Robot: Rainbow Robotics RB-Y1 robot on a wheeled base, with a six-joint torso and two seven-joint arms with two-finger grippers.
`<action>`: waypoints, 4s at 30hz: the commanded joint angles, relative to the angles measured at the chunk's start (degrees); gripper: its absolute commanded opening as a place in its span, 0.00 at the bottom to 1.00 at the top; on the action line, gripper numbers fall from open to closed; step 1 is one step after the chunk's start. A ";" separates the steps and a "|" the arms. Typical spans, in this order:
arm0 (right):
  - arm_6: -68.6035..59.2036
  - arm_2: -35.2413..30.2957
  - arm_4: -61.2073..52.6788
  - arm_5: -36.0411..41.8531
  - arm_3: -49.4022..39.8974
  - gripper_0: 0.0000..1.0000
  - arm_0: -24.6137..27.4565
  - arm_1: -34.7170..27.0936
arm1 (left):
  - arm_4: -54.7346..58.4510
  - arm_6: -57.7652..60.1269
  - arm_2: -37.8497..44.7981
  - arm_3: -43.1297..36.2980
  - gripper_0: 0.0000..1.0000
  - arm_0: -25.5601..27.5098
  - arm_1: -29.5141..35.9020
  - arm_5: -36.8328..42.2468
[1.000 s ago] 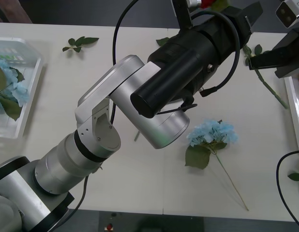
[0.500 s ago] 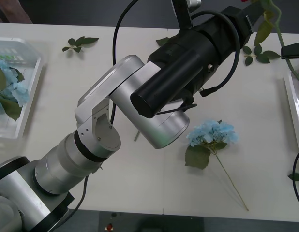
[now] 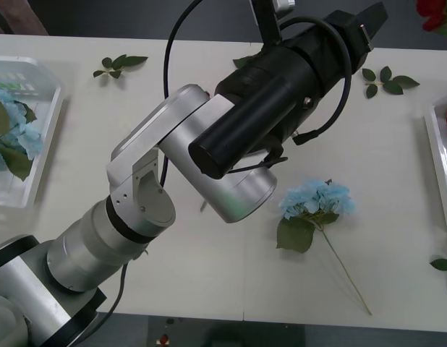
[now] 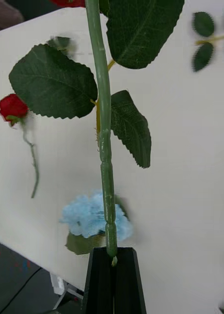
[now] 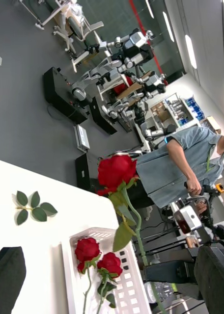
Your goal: Put the red flowers into the right box and the blue flowers into the left box
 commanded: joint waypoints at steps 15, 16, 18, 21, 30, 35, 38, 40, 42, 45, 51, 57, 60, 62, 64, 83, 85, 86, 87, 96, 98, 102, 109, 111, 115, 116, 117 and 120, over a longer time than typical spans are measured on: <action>1.58 -0.94 17.82 -16.69 -1.55 0.00 13.20 -5.65 | 11.12 -2.05 2.69 -3.33 1.00 0.59 14.90 9.86; 1.31 -0.94 18.43 -17.31 -1.55 0.00 13.90 -5.65 | 11.30 -2.14 2.69 -3.42 1.00 0.59 15.43 10.65; 1.40 -0.86 20.19 -18.89 -1.55 0.00 15.31 -5.65 | 12.35 -2.31 2.69 -3.33 1.00 0.77 17.01 12.41; 1.14 -0.42 21.07 -21.17 -1.55 0.00 17.15 -5.65 | 13.41 -2.58 2.69 -2.98 1.00 0.77 18.85 14.52; 0.52 1.17 22.30 -29.44 -1.55 0.00 23.13 -5.65 | 14.20 -4.07 2.51 0.71 1.00 1.56 20.88 15.22; 0.08 1.69 22.74 -33.30 -1.55 0.00 26.12 -5.65 | 14.20 -6.44 1.98 7.92 1.00 1.47 20.79 9.95; -0.36 2.57 22.74 -36.56 -1.55 0.00 28.14 -5.48 | 14.38 -7.76 1.46 11.52 1.00 1.47 20.52 7.40; -0.71 3.54 22.65 -39.81 -1.55 0.00 29.81 -5.56 | 14.55 -7.94 0.93 14.07 1.00 1.29 20.26 5.90; -1.32 4.77 22.92 -42.71 -1.55 0.00 30.95 -5.48 | 14.64 -8.11 0.05 16.53 1.00 1.03 20.00 4.67; -1.94 6.09 23.80 -45.26 -1.02 0.00 31.39 -5.56 | 14.90 -8.20 -1.71 19.08 1.00 0.24 19.82 4.67; -1.76 6.26 23.62 -47.72 1.88 0.94 31.39 -5.56 | 17.36 -8.55 -4.87 24.26 1.00 -2.40 19.38 4.50; -0.89 6.26 22.48 -47.72 1.70 1.00 31.30 -5.56 | 17.54 -8.82 -5.40 29.19 1.00 -4.33 16.83 3.18; -0.36 6.26 21.77 -47.54 0.91 1.00 31.39 -5.56 | 17.63 -9.17 -5.40 31.47 1.00 -5.56 15.34 3.18; 0.43 6.26 20.98 -47.54 -0.32 1.00 31.30 -5.48 | 17.63 -9.69 -5.66 33.58 1.00 -6.62 14.20 3.18; 1.14 6.26 20.28 -46.75 -1.90 1.00 31.39 -5.56 | 17.63 -9.87 -6.45 35.16 1.00 -7.76 13.49 3.18; 6.23 5.74 11.49 -29.88 -14.99 1.00 27.17 -5.56 | 19.91 -10.22 -10.23 40.52 1.00 -10.48 11.82 2.04; 6.76 5.74 10.17 -26.98 -15.52 1.00 25.77 -5.56 | 20.09 -10.05 -10.23 40.52 1.00 -10.48 11.82 2.04; 6.94 5.74 9.82 -26.10 -15.61 1.00 25.33 -5.56 | 20.35 -9.96 -10.23 40.52 1.00 -10.40 11.74 2.04; 7.29 5.74 8.94 -23.99 -15.70 1.00 24.45 -5.48 | 21.14 -9.96 -10.23 40.79 1.00 -10.48 11.74 2.04; 9.22 7.76 -0.73 -11.86 -15.79 1.00 18.73 -5.48 | 23.17 -9.52 -10.23 44.48 1.00 -10.48 10.86 -2.18; 9.75 8.81 -2.04 -11.07 -16.05 1.00 18.21 -5.56 | 23.17 -9.61 -10.23 45.89 1.00 -10.48 10.59 -3.59; 10.28 11.54 -2.75 -10.28 -18.60 1.00 17.94 -5.56 | 22.99 -9.69 -10.32 46.85 1.00 -10.57 10.33 -4.91; 10.45 14.44 -2.84 -9.05 -22.55 1.00 18.03 -3.54 | 22.73 -10.31 -11.11 46.94 0.98 -10.48 10.42 -4.99; 10.54 14.35 -2.75 -8.34 -23.08 1.00 18.03 -2.22 | 22.64 -10.31 -11.29 46.94 0.69 -10.48 10.42 -4.91; 10.36 14.44 -1.17 -6.85 -24.93 1.00 18.03 0.68 | 22.64 -10.57 -11.20 46.94 0.19 -10.48 10.42 -4.91; 10.36 14.35 -0.81 -6.67 -25.28 1.00 18.03 1.12 | 22.64 -10.57 -11.20 46.94 0.14 -10.48 10.42 -4.91; 10.19 14.35 0.24 -5.97 -26.33 1.00 18.03 2.17 | 22.73 -10.57 -11.20 46.94 0.05 -10.48 10.42 -4.91; 10.10 14.44 2.53 -4.30 -28.35 1.00 18.03 4.02 | 22.64 -10.75 -11.20 46.94 0.00 -10.48 10.42 -4.91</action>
